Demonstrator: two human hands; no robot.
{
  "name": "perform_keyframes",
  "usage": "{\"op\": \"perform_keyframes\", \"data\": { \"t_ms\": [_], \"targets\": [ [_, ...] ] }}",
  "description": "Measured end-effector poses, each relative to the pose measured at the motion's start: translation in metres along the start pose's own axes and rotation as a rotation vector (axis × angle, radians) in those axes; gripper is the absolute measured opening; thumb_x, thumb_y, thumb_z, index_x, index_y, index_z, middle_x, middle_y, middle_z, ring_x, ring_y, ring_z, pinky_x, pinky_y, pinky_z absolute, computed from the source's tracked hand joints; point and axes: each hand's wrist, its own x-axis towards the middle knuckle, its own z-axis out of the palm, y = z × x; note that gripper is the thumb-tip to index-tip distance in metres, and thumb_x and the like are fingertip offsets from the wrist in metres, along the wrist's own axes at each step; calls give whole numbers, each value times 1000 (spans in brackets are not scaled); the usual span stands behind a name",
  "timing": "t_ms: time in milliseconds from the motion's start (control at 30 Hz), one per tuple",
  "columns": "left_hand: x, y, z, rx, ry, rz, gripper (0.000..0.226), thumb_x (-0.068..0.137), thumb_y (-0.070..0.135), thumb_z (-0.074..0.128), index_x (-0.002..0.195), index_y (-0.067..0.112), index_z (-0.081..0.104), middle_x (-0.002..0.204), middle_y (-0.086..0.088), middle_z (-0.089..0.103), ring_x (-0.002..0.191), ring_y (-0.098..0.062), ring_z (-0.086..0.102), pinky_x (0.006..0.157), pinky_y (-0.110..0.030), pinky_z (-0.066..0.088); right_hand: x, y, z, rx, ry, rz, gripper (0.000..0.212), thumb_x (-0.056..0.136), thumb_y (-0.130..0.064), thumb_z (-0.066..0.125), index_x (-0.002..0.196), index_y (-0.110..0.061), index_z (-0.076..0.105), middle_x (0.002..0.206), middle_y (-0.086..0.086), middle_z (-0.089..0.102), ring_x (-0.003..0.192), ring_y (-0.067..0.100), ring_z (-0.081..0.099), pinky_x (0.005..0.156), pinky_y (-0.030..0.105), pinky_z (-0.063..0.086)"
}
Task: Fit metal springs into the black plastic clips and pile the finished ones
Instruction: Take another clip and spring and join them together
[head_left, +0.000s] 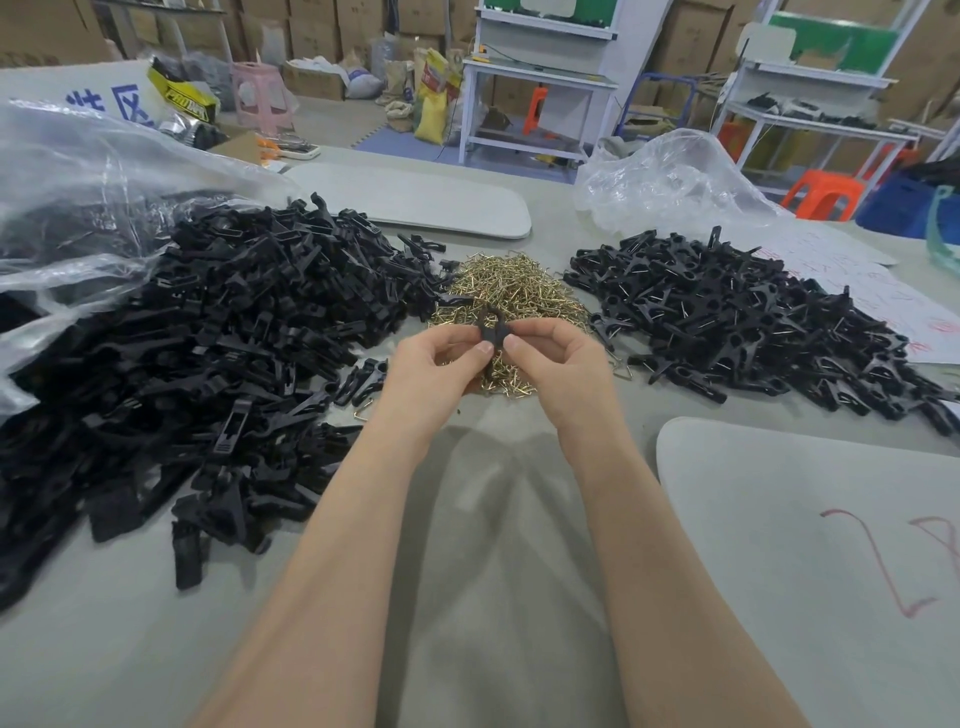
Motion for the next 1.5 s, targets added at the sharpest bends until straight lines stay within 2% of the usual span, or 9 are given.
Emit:
{"op": "perform_keyframes", "data": {
  "t_ms": [333,567,700,900,1067,1200,1367,1400,1500],
  "targets": [
    [-1,3,-2,-86,-7,-10,13,90,9,62,102,8,67,85,-6,67,74,-10,62,69,-17,55,-2,-6,-2,-36,-54,-3,24,88,0,60,86,-22,70,86,3,72,83,12,66,86,27,53],
    [-4,8,-1,-242,-57,-110,9,92,14,59,89,11,67,76,-2,67,62,-5,62,60,-15,53,-3,-11,-5,59,-101,52,21,91,0,56,90,-16,70,87,6,70,79,13,65,81,24,54],
    [-3,7,0,-168,-11,-89,10,92,10,59,98,3,64,72,-3,66,60,-6,61,66,-18,57,-3,-10,-3,-56,-55,14,20,90,1,57,93,-13,70,84,5,70,69,3,63,72,14,53],
    [-4,7,0,-104,-5,-50,17,93,9,58,107,0,62,82,-9,67,67,-10,61,71,-21,55,-4,-9,-3,-148,-34,-11,20,89,-1,58,92,-16,71,83,1,70,72,4,62,79,20,52],
    [-6,8,-2,-193,-81,-54,15,89,14,64,102,8,62,76,-2,67,71,-10,64,78,-26,57,-5,-12,-4,84,-109,66,28,91,4,51,82,-15,71,75,5,69,74,16,62,75,26,53],
    [-3,5,-3,-108,-126,10,20,87,18,66,107,19,64,83,2,61,84,-11,63,82,-29,56,-3,-14,-7,242,-168,166,30,92,5,46,80,-9,69,55,-5,65,58,5,60,61,17,49],
    [0,6,-3,-272,-78,-56,9,87,12,66,94,7,63,72,4,69,68,-4,66,67,-14,52,1,-9,-6,382,-47,271,12,93,-1,55,90,-10,63,76,5,67,60,8,63,60,17,53],
    [1,6,-4,-379,-48,-100,10,86,11,66,93,5,63,73,1,69,68,-4,67,66,-13,53,3,-6,-8,294,19,227,9,92,-4,56,92,-12,61,81,5,67,63,8,63,64,20,54],
    [5,8,-13,-718,61,-223,9,87,7,64,92,1,63,73,-4,70,70,-7,69,64,-14,54,6,9,-13,-490,147,32,10,89,-19,62,98,-18,66,96,-2,68,78,6,59,82,27,51]
  ]
}}
